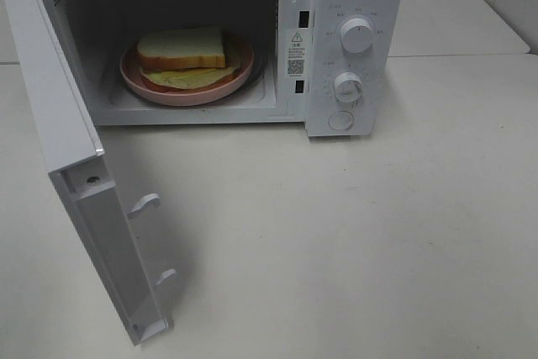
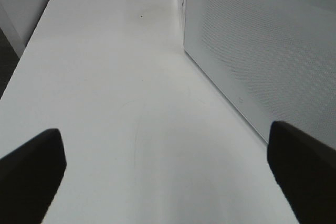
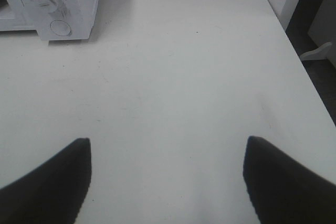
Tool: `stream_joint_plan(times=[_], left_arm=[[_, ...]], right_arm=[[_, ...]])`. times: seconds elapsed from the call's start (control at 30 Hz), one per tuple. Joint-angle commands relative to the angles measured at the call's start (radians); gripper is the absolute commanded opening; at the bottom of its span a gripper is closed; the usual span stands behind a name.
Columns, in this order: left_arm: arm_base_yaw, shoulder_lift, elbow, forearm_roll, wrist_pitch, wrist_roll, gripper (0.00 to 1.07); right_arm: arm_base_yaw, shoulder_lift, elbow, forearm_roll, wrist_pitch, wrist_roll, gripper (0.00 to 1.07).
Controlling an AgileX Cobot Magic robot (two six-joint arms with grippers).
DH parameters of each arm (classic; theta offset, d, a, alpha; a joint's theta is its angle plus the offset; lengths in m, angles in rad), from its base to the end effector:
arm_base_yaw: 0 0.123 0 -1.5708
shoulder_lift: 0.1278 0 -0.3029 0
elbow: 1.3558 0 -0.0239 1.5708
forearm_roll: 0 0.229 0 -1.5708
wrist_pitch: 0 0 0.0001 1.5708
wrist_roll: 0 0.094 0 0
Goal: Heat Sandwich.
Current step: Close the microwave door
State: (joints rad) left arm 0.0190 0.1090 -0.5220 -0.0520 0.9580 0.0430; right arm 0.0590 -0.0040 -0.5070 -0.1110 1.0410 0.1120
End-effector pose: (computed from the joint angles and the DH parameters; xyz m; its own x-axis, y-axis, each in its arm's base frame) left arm -0.0207 -0.0044 0.2833 -0.4410 0.0047 -0.8975 0.0249 0.9997 -0.0070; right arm -0.0396 -0.0113 0.2692 -0.4231 0.0306 -0.9056 0.0513 0.9986 0.0097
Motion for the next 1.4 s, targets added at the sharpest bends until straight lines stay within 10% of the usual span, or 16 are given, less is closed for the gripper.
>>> stream_joint_plan(times=[0.03,0.3,0.7,1.4], left_arm=[[-0.004,0.044,-0.008,-0.001,-0.058,-0.005,0.97],[-0.004,0.153,-0.007,-0.001,-0.146,-0.005,0.71],[-0.004,0.377,-0.006,0.001,-0.314,-0.003,0.01],[-0.004,0.67,0.286,0.005,-1.179,-0.001,0.0]], right_arm=[[-0.007,-0.026,0.001,-0.004,-0.004,-0.003,0.76],[-0.007,-0.026,0.001,-0.004,-0.004,-0.003,0.76],[-0.007,-0.026,0.001,-0.004,-0.004,-0.003,0.76],[-0.007,-0.026,0.001,-0.004,-0.004,-0.003,0.76]])
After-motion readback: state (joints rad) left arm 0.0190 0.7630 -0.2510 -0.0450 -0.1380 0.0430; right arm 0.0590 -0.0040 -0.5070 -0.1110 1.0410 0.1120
